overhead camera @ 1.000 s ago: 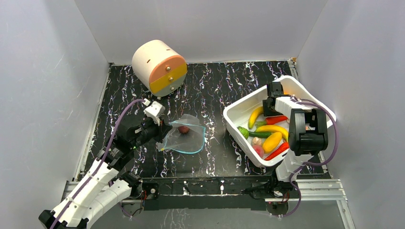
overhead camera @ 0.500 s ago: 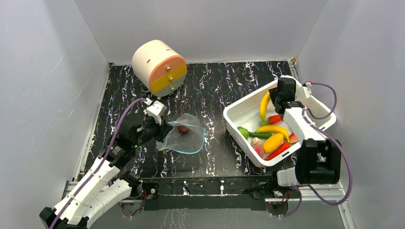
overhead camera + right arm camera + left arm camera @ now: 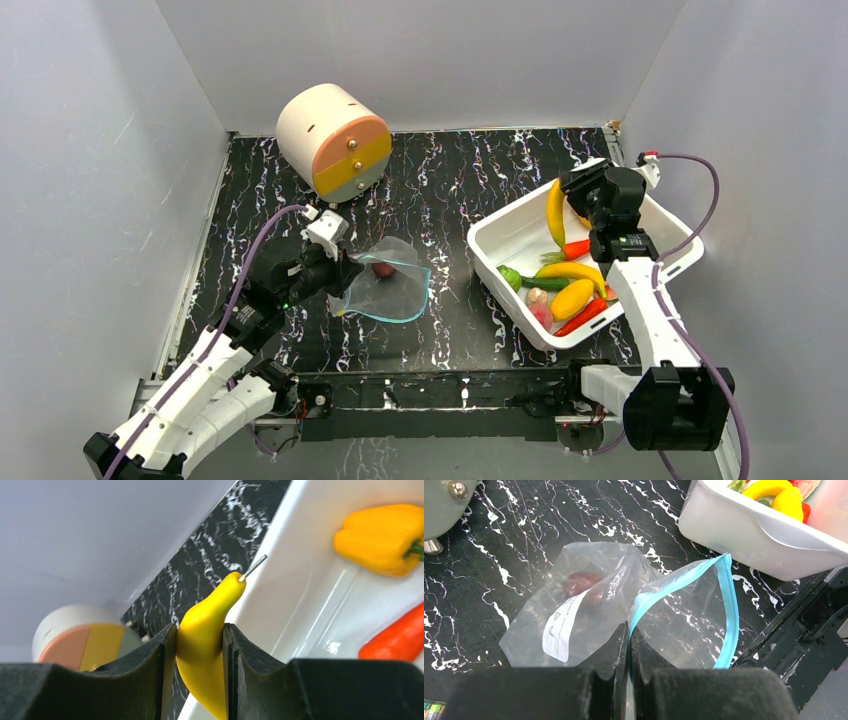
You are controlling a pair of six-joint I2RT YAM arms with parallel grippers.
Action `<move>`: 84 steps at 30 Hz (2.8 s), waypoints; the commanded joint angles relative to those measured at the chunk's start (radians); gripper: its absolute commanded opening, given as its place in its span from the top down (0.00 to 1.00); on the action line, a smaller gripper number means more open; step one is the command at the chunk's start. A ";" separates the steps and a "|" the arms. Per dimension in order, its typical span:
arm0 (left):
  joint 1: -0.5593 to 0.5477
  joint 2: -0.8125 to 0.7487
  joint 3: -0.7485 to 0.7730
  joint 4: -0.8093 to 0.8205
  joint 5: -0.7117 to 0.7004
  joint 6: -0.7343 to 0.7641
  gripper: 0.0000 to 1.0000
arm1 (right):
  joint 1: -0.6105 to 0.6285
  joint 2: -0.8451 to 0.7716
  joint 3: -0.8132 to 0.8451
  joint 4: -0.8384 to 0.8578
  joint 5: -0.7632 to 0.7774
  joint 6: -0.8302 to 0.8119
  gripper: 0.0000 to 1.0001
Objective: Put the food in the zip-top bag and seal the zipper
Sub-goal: Pick up the fake fruit from the bin, then place the fake fruit in the zipper food storage bag.
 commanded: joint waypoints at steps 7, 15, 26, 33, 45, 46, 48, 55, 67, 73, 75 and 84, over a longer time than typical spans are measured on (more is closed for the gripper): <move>0.003 0.009 0.040 0.014 0.045 -0.110 1.00 | 0.001 -0.089 0.021 0.043 -0.339 -0.150 0.85; 0.003 0.023 0.081 -0.004 0.043 -0.223 1.00 | 0.058 -0.168 0.001 0.097 -0.558 -0.140 0.84; 0.002 0.113 0.146 0.027 0.141 -0.328 1.00 | 0.306 -0.272 -0.015 0.197 -0.586 -0.109 0.80; 0.002 0.129 0.126 0.062 0.133 -0.380 1.00 | 0.465 -0.260 -0.012 0.301 -0.609 -0.109 0.80; 0.003 0.144 0.157 0.050 0.157 -0.407 1.00 | 0.818 -0.175 -0.013 0.538 -0.529 -0.238 0.77; 0.003 0.143 0.160 0.049 0.158 -0.410 1.00 | 0.843 -0.160 -0.007 0.543 -0.519 -0.260 0.77; 0.002 0.138 0.163 0.046 0.165 -0.415 1.00 | 0.886 -0.131 0.005 0.549 -0.506 -0.298 0.77; 0.004 0.126 0.152 0.046 0.178 -0.431 1.00 | 0.943 -0.082 -0.025 0.557 -0.473 -0.425 0.75; 0.003 0.101 0.138 0.075 0.228 -0.474 1.00 | 0.944 -0.076 -0.145 0.548 -0.434 -0.653 0.72; 0.003 0.099 0.134 0.087 0.230 -0.484 1.00 | 0.951 -0.053 -0.163 0.541 -0.425 -0.687 0.70; 0.002 0.103 0.133 0.091 0.234 -0.487 1.00 | 0.955 -0.039 -0.168 0.544 -0.420 -0.694 0.67; 0.002 0.105 0.119 0.103 0.231 -0.494 1.00 | 0.968 0.030 -0.156 0.533 -0.390 -0.735 0.60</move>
